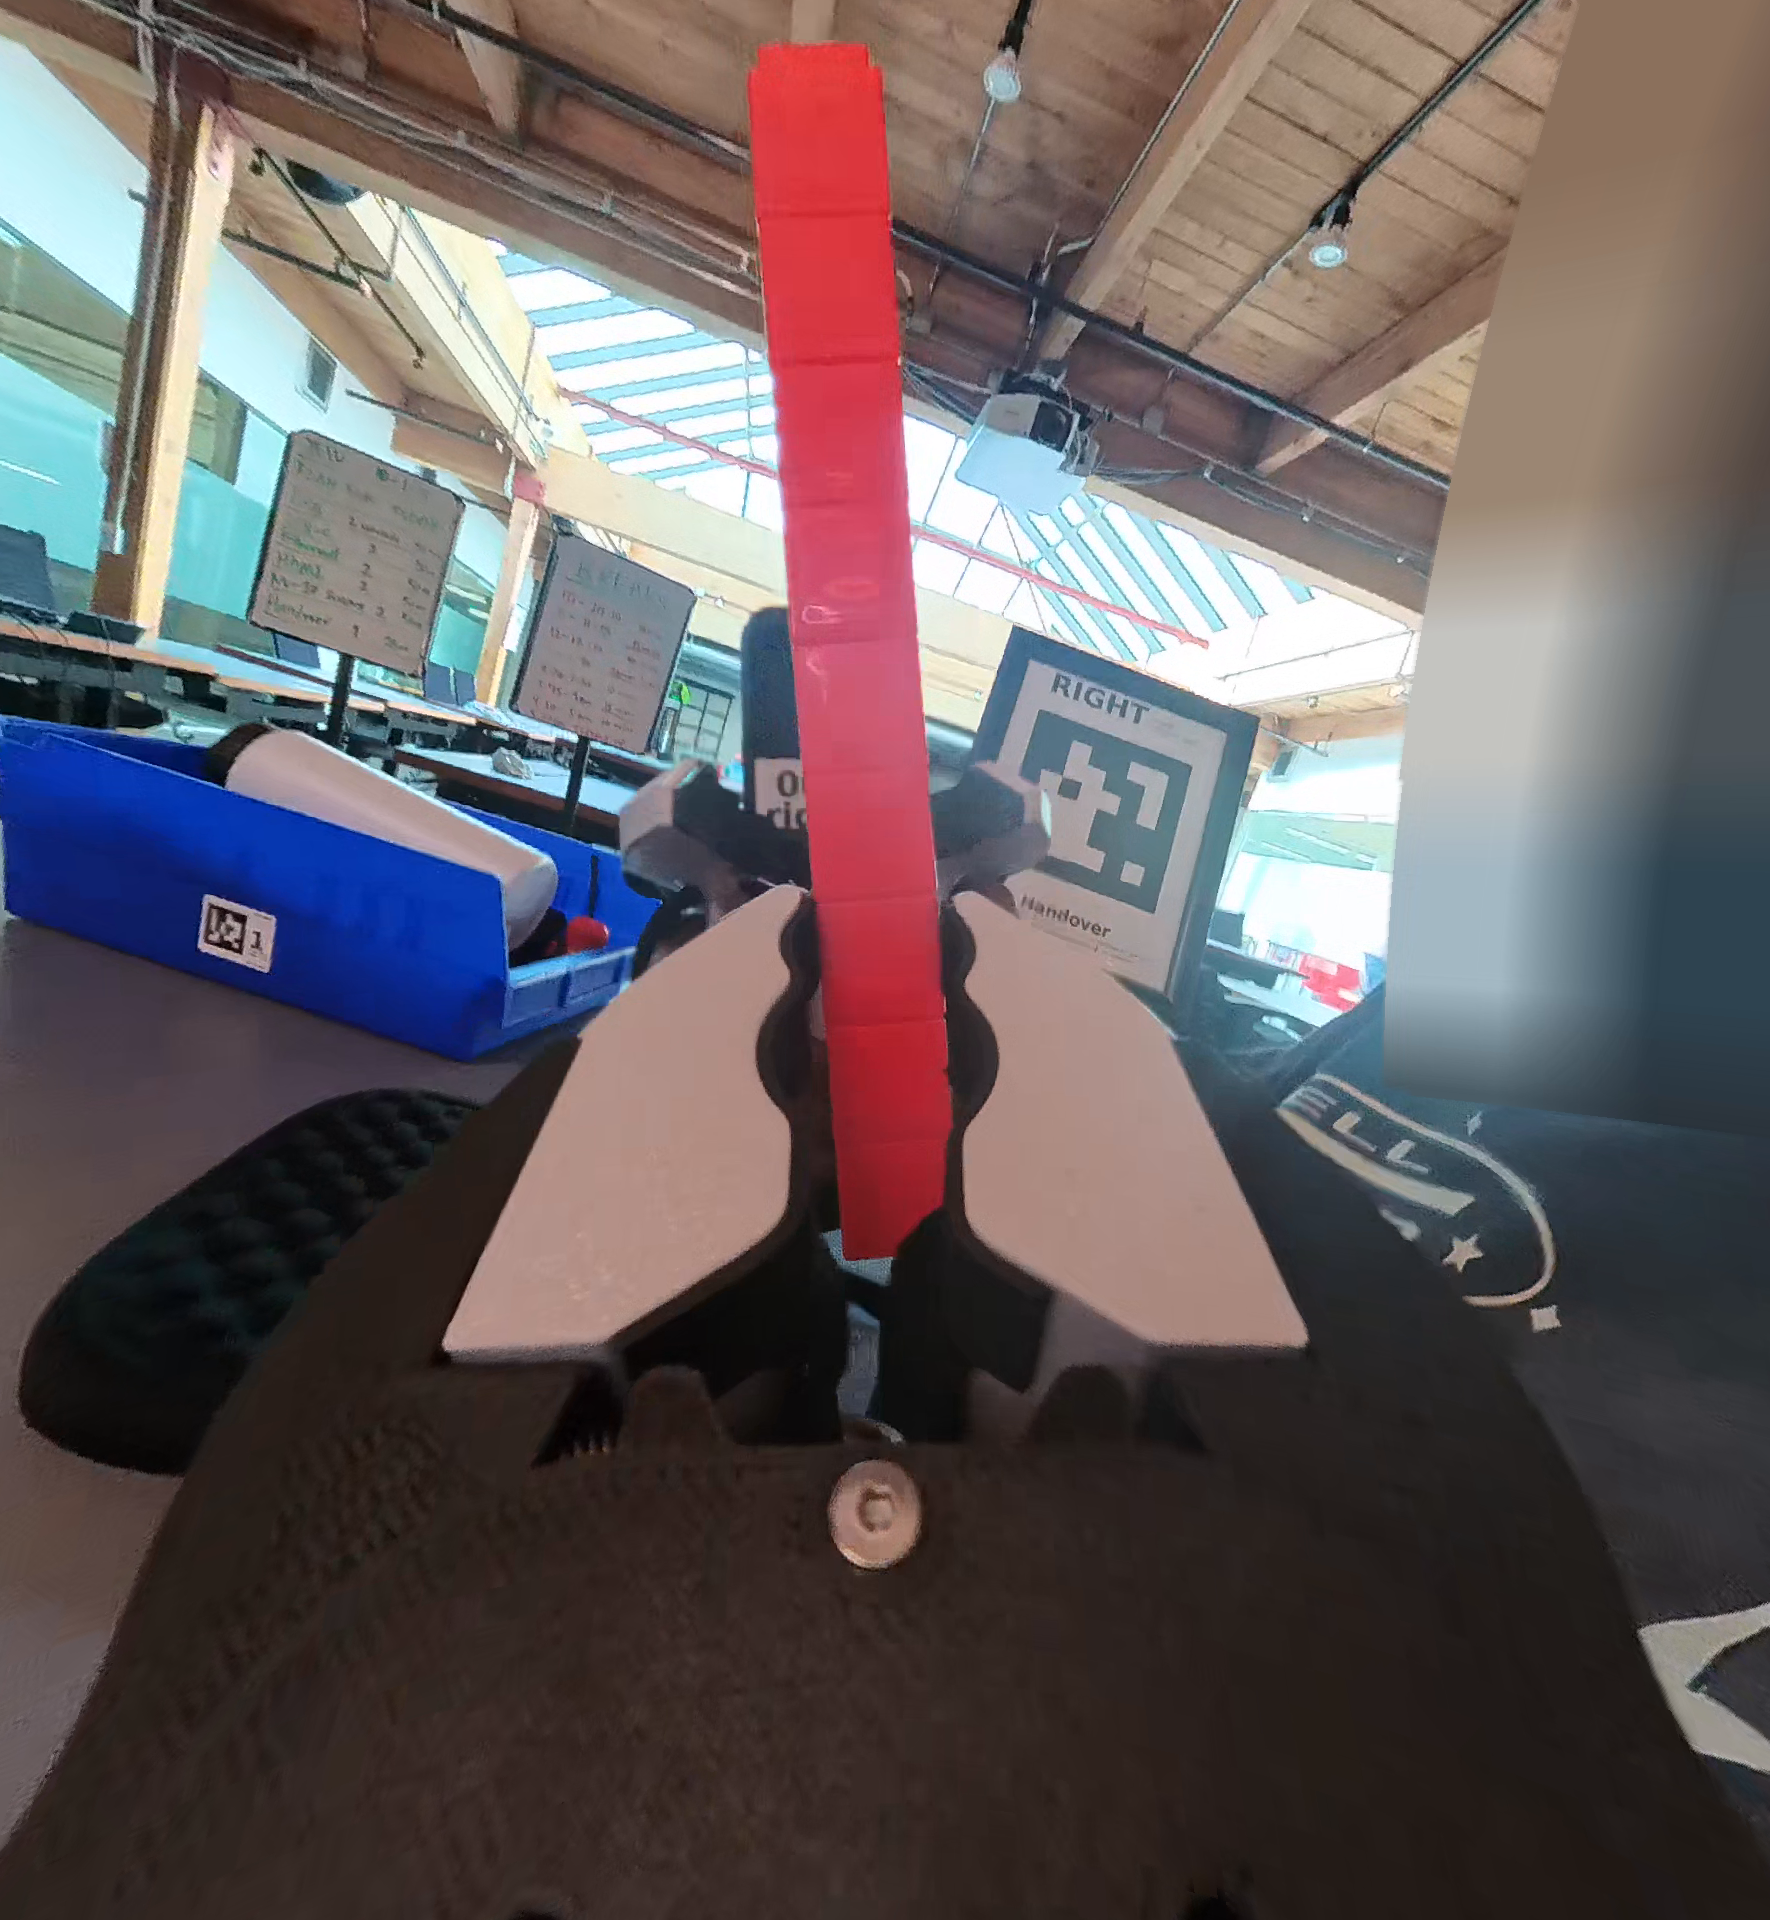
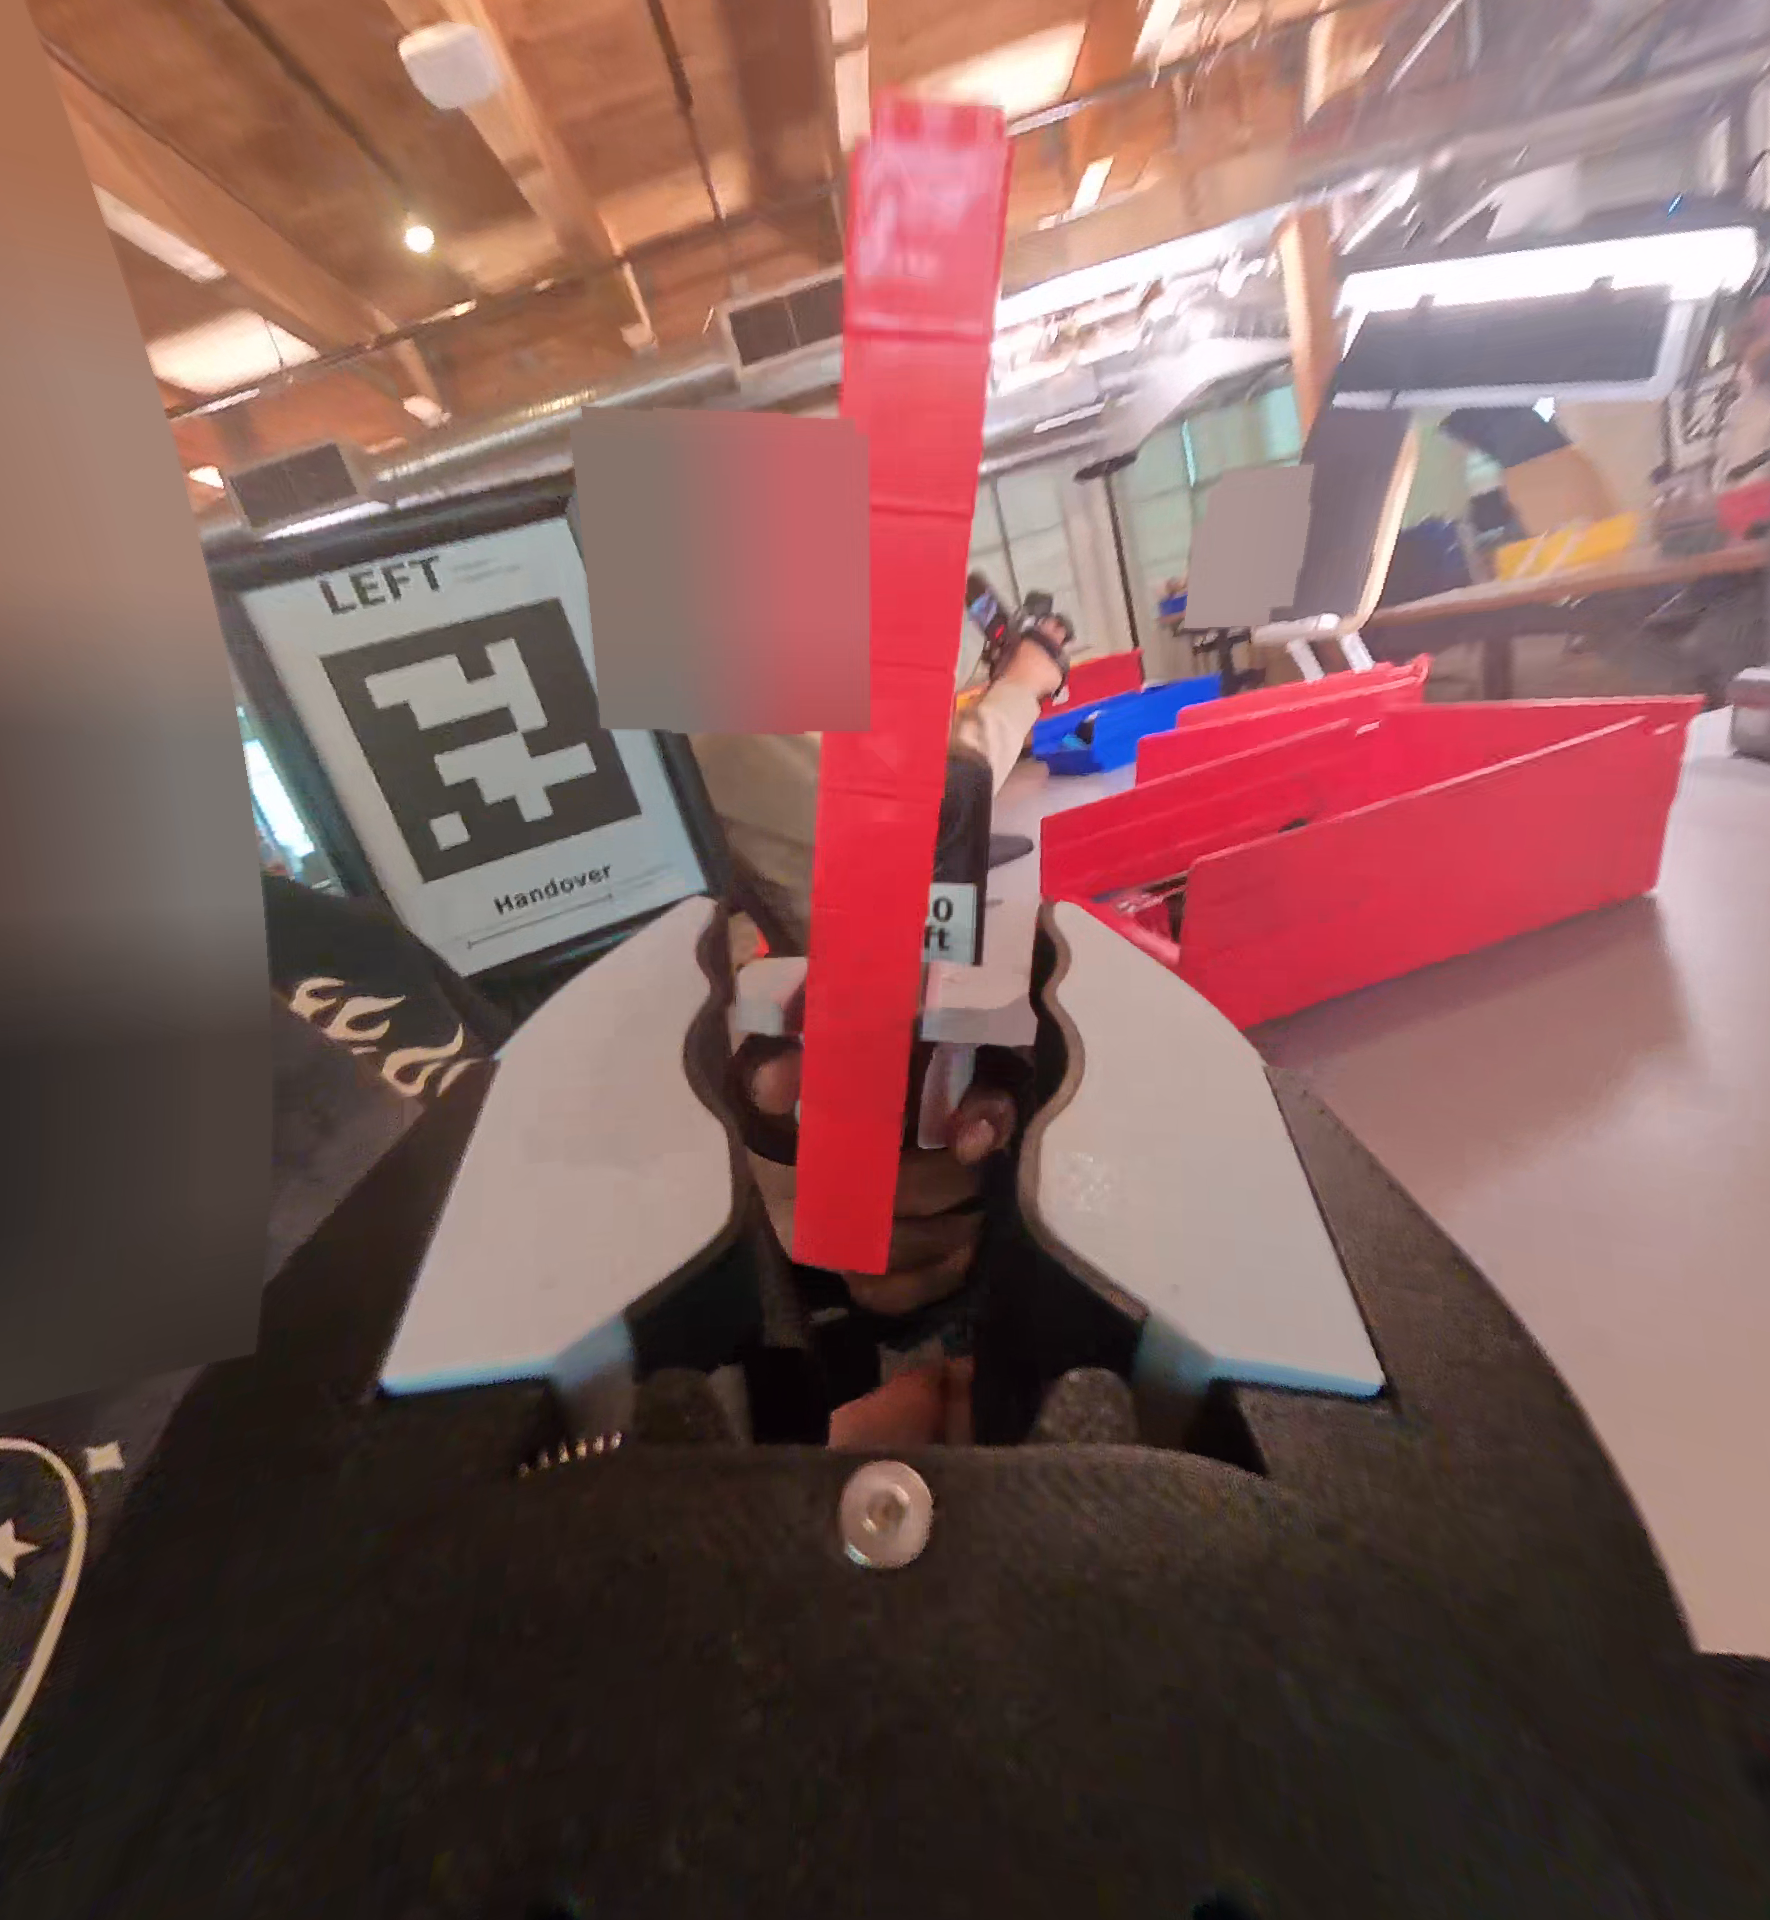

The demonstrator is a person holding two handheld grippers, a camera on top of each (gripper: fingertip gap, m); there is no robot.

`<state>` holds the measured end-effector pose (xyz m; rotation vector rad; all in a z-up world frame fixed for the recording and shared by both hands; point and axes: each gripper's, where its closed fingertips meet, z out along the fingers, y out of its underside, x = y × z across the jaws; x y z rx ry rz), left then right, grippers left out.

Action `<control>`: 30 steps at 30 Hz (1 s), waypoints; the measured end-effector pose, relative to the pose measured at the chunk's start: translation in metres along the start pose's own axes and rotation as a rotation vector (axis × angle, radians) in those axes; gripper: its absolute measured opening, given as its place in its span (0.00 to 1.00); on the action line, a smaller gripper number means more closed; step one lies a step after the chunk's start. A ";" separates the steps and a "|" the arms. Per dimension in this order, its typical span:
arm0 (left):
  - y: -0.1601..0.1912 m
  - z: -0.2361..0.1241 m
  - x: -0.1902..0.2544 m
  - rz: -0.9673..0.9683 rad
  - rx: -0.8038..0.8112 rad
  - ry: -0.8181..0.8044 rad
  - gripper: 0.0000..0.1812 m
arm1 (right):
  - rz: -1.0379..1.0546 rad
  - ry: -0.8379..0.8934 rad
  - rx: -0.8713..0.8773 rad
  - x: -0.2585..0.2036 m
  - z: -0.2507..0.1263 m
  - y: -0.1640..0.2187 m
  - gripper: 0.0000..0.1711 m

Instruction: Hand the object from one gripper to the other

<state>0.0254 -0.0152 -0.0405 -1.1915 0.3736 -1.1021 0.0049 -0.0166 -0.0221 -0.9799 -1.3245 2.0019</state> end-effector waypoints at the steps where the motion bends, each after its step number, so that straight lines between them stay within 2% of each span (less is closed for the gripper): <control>1: 0.004 0.001 -0.001 0.008 -0.021 -0.006 0.12 | 0.001 -0.010 -0.014 -0.001 0.002 0.005 0.29; 2: 0.008 0.002 -0.001 0.021 -0.038 -0.014 0.12 | -0.010 -0.027 -0.016 -0.003 0.002 0.007 0.18; 3: 0.010 0.003 -0.002 0.034 -0.042 -0.019 0.12 | -0.022 -0.034 -0.012 -0.004 0.002 0.009 0.14; 6: 0.013 -0.002 -0.007 0.060 -0.087 -0.041 0.12 | -0.015 -0.011 -0.059 0.001 -0.002 0.016 0.13; 10: 0.006 -0.008 -0.008 0.082 -0.093 -0.066 0.29 | -0.041 0.000 -0.138 0.003 -0.005 0.027 0.13; 13: 0.004 -0.009 -0.007 0.101 -0.118 -0.084 0.30 | -0.048 -0.012 -0.236 0.003 -0.004 0.043 0.13; 16: 0.001 -0.007 -0.005 0.097 -0.104 -0.093 0.29 | -0.047 -0.038 -0.309 0.000 -0.002 0.059 0.13; 19: 0.004 -0.006 -0.001 0.103 -0.115 -0.069 0.13 | -0.071 -0.050 -0.384 -0.003 0.000 0.075 0.13; 20: 0.004 -0.006 -0.001 0.109 -0.119 -0.069 0.12 | -0.074 -0.046 -0.388 -0.003 0.000 0.077 0.13; 24: 0.008 -0.006 0.000 0.121 -0.154 -0.069 0.12 | -0.083 -0.075 -0.371 -0.006 -0.007 0.073 0.14; 25: 0.010 -0.006 -0.001 0.128 -0.170 -0.074 0.12 | -0.083 -0.068 -0.349 -0.005 -0.010 0.068 0.21; 27: 0.016 -0.006 -0.003 0.135 -0.200 -0.078 0.12 | -0.072 -0.034 -0.257 0.000 -0.014 0.048 0.29; 30: 0.024 -0.002 -0.003 0.114 -0.222 -0.060 0.12 | -0.050 -0.043 -0.093 -0.005 -0.016 0.018 0.29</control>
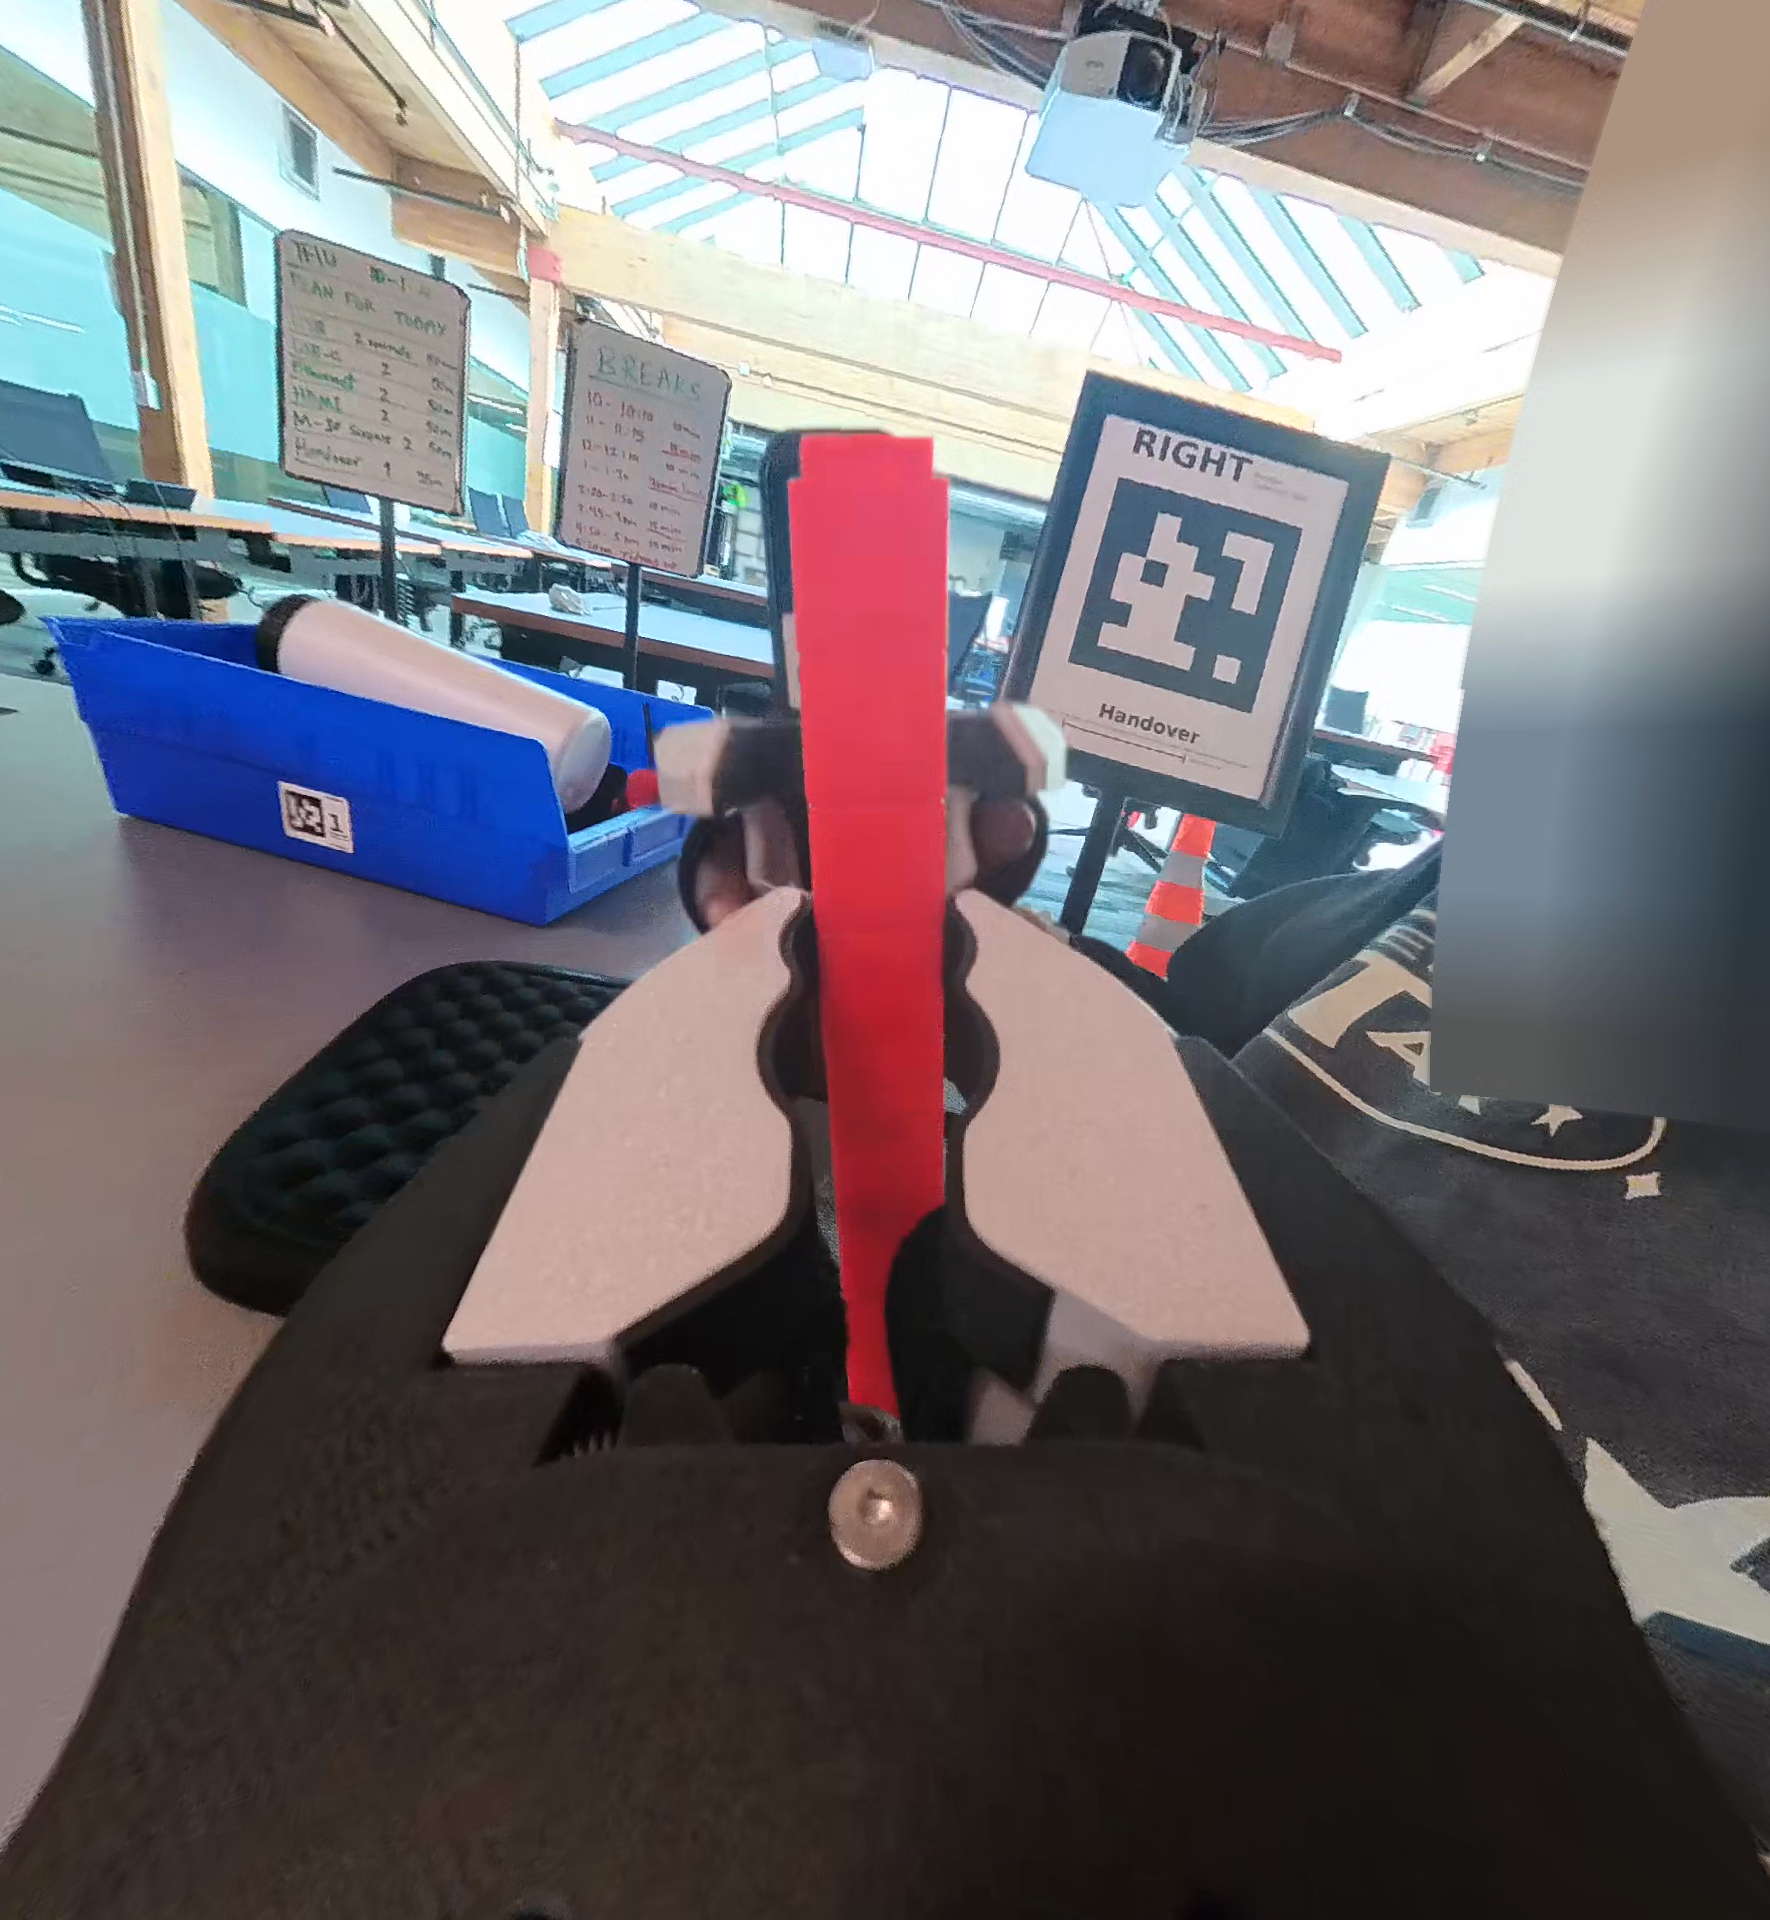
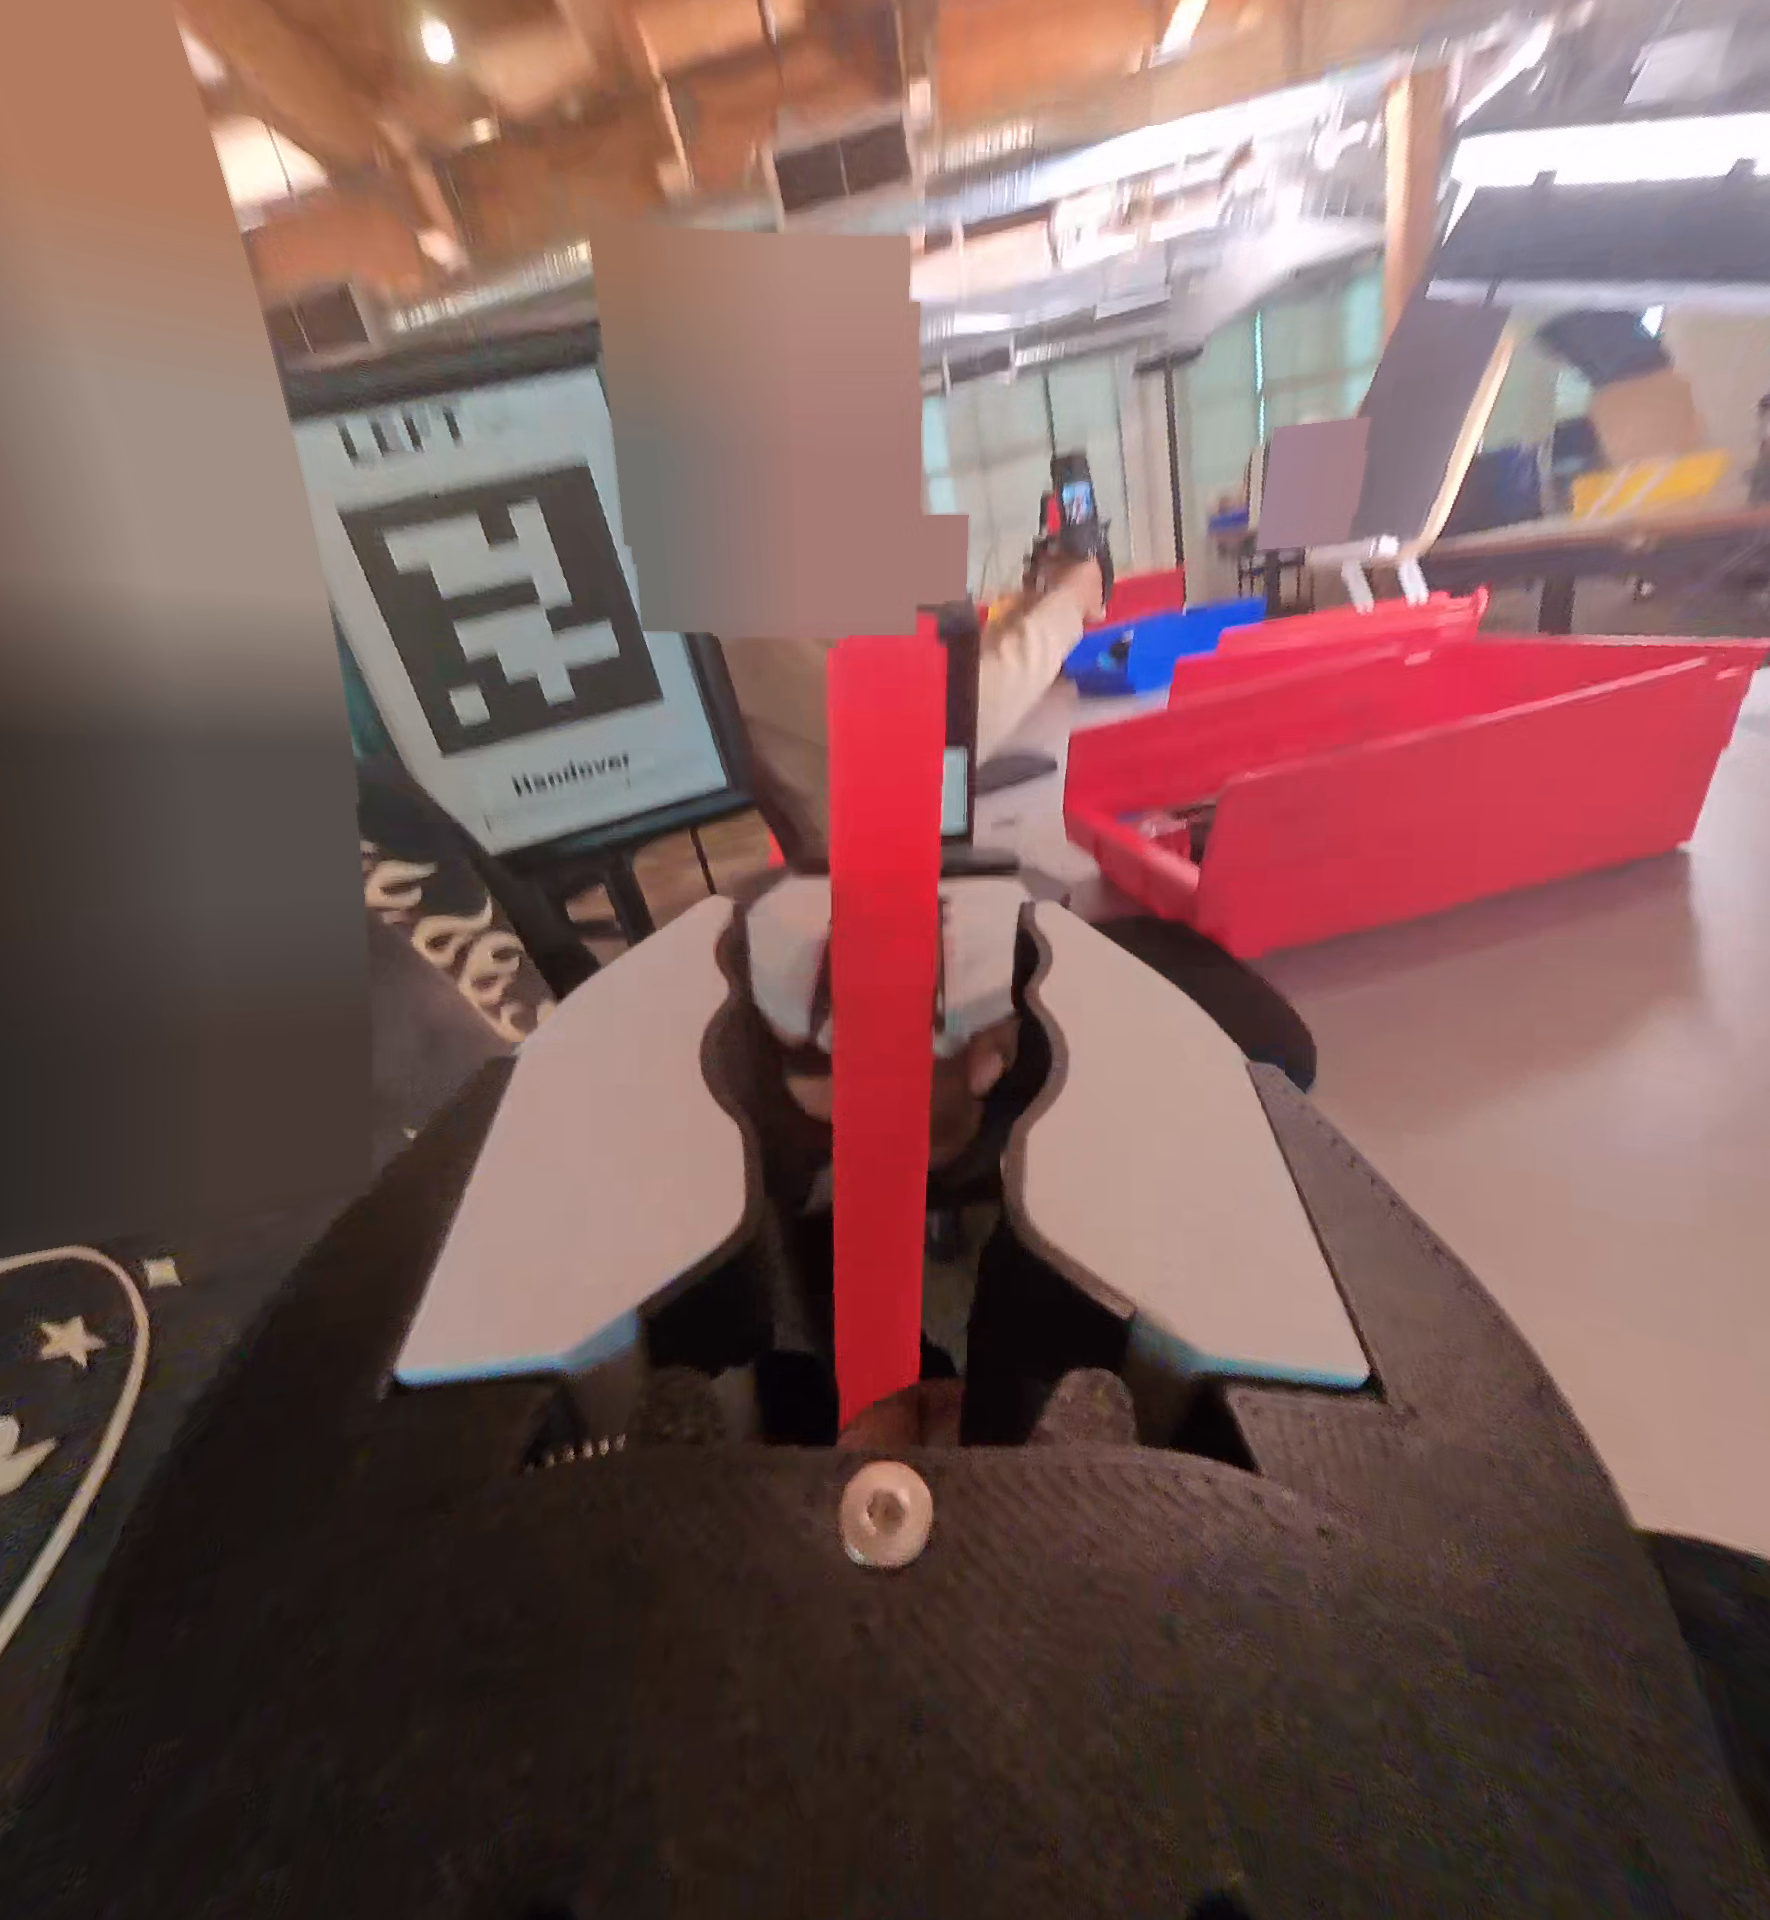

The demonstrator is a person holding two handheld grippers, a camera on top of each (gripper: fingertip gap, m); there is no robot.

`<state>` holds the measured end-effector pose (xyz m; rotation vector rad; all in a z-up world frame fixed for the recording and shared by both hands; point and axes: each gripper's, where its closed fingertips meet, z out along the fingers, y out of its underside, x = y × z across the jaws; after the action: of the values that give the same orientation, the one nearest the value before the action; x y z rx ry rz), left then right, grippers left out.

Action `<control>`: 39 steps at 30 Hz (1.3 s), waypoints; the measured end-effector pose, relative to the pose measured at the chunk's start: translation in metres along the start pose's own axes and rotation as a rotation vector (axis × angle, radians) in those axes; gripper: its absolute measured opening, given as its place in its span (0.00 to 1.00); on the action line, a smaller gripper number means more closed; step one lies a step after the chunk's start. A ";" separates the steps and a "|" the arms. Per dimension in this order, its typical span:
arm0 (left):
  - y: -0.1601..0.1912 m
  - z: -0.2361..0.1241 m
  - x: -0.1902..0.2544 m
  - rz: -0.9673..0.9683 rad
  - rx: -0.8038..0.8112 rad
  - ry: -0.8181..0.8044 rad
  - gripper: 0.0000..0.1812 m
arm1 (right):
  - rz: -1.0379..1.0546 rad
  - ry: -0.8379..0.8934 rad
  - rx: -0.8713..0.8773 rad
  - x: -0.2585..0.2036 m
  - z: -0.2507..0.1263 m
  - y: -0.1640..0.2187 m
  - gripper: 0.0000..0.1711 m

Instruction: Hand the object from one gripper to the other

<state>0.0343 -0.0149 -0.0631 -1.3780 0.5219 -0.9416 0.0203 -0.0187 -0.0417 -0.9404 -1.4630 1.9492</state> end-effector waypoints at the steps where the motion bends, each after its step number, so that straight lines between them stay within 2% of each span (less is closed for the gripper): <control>1: 0.003 0.003 0.001 -0.003 -0.013 0.006 0.12 | 0.002 0.003 0.025 -0.001 0.000 -0.004 0.28; 5: 0.015 0.010 0.004 0.009 -0.072 0.020 0.13 | -0.042 -0.010 0.024 -0.004 0.003 -0.003 0.12; 8: 0.018 0.007 0.002 0.021 -0.111 0.017 0.12 | -0.071 0.005 -0.022 -0.004 0.001 0.001 0.13; 11: -0.002 -0.001 0.004 0.020 -0.026 0.017 0.24 | -0.101 0.018 -0.082 -0.002 0.002 0.009 0.13; 13: -0.014 -0.004 0.005 0.024 0.012 0.006 0.26 | -0.104 0.015 -0.110 -0.002 0.005 0.014 0.12; 16: -0.020 -0.002 0.012 0.043 0.005 0.022 0.23 | -0.101 0.001 -0.145 -0.003 0.010 0.020 0.12; 19: -0.023 0.000 0.011 0.063 -0.006 0.009 0.12 | -0.111 -0.024 -0.155 -0.009 0.013 0.022 0.12; 22: -0.031 -0.001 0.009 0.074 0.007 -0.005 0.12 | -0.104 -0.007 -0.108 -0.007 0.015 0.016 0.13; 23: -0.038 -0.003 0.009 0.082 0.042 -0.008 0.12 | -0.103 -0.017 -0.087 -0.008 0.014 0.015 0.18; 25: -0.052 -0.008 0.009 0.101 0.094 -0.021 0.12 | -0.064 -0.013 -0.115 -0.004 0.013 0.027 0.37; 27: -0.062 -0.014 0.008 0.131 0.122 -0.043 0.12 | -0.016 -0.056 -0.194 -0.004 0.013 0.050 0.41; 28: -0.066 -0.016 0.008 0.141 0.128 -0.051 0.12 | -0.004 -0.086 -0.217 -0.007 0.015 0.059 0.40; 31: -0.070 -0.018 0.012 0.125 0.137 -0.030 0.12 | -0.051 -0.095 -0.223 -0.005 0.018 0.069 0.13; 32: -0.071 -0.018 0.012 0.124 0.148 -0.034 0.12 | -0.054 -0.086 -0.227 -0.003 0.018 0.068 0.13; 36: -0.046 -0.012 0.010 0.055 0.074 -0.013 0.26 | -0.049 -0.065 -0.194 -0.003 0.016 0.055 0.13; 39: -0.034 -0.008 0.010 0.038 0.070 -0.005 0.18 | -0.060 -0.073 -0.186 -0.007 0.015 0.051 0.13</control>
<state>0.0251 -0.0246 -0.0296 -1.3031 0.5057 -0.9173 0.0122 -0.0471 -0.0863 -0.9009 -1.7176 1.8465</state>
